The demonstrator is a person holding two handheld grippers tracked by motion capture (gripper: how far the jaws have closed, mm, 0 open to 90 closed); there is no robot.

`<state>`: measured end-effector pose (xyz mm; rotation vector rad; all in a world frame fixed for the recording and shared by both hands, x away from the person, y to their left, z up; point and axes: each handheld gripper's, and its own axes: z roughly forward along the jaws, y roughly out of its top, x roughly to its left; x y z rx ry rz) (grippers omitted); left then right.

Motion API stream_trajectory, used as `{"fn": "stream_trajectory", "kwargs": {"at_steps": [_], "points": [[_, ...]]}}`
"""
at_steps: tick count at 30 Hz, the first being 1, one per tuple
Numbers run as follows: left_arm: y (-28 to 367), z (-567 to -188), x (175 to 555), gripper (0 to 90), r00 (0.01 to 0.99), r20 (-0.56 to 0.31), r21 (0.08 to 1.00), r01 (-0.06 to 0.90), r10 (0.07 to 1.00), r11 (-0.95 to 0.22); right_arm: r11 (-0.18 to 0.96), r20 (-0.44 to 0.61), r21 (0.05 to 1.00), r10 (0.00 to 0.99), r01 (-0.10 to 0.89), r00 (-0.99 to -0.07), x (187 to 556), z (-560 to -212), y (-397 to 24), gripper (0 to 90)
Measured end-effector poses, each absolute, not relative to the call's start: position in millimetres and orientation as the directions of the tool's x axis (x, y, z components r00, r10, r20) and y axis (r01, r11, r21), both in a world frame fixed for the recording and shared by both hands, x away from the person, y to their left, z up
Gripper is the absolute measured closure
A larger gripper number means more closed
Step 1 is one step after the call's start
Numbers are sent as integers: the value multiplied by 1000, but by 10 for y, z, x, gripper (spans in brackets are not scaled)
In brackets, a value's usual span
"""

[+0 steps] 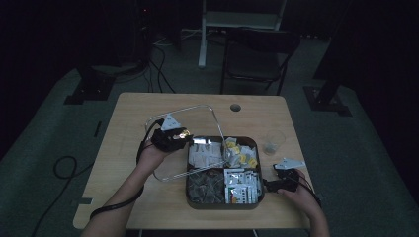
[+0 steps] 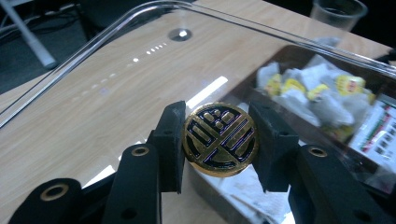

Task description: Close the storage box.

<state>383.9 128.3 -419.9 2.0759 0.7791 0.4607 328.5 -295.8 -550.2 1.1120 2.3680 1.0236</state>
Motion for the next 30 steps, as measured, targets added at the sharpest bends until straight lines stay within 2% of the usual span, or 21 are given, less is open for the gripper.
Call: {"fn": "stream_trajectory", "kwargs": {"at_steps": [17,30], "points": [[805,-4288,3597,599,852,43,797,286,523,-532,436,5,728,768,529,-641,3285,-5503,-2958,137],[507,-4432,3555,598,881,19,779,284,473,-559,437,5,728,768,529,-641,3285,-5503,-2959,137]]}}
